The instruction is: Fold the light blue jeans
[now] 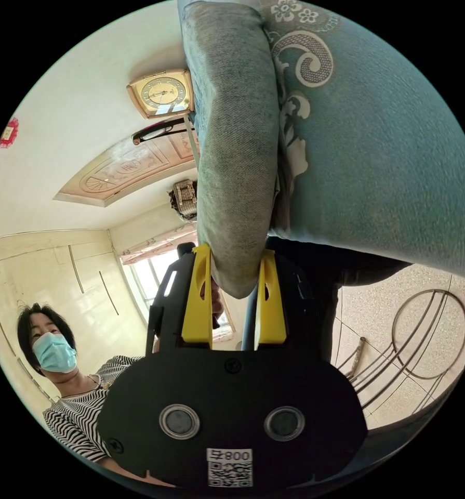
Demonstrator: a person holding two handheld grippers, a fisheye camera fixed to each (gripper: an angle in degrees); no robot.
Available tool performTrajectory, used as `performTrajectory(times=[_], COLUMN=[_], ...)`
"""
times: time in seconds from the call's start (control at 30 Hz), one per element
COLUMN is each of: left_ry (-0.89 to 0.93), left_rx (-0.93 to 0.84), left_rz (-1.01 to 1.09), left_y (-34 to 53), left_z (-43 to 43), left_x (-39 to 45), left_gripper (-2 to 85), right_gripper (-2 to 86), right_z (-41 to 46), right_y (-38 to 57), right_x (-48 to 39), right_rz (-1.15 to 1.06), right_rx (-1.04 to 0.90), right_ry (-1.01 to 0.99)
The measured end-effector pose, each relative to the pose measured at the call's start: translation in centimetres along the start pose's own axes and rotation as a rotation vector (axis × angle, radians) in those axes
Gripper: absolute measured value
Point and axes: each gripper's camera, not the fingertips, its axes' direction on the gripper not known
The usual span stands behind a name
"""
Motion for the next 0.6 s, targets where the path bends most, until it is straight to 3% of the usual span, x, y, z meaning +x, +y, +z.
performTrajectory(times=[0.3,0.6], left_ry=[0.1,0.443], left_rx=[0.246,0.497], left_rz=[-0.128,-0.254], left_y=[3.6,1.9], left_z=[-6.2,-8.2], left_x=[-6.3,-13.1], left_gripper=[9.0,15.2], right_gripper=[6.2,4.1], right_z=[-0.7,-1.0], right_y=[1.6,2.5], right_x=[-3.9,-8.6], right_rz=[-0.056,-0.12], right_rx=[0.009,0.036], right_ry=[0.001,-0.029])
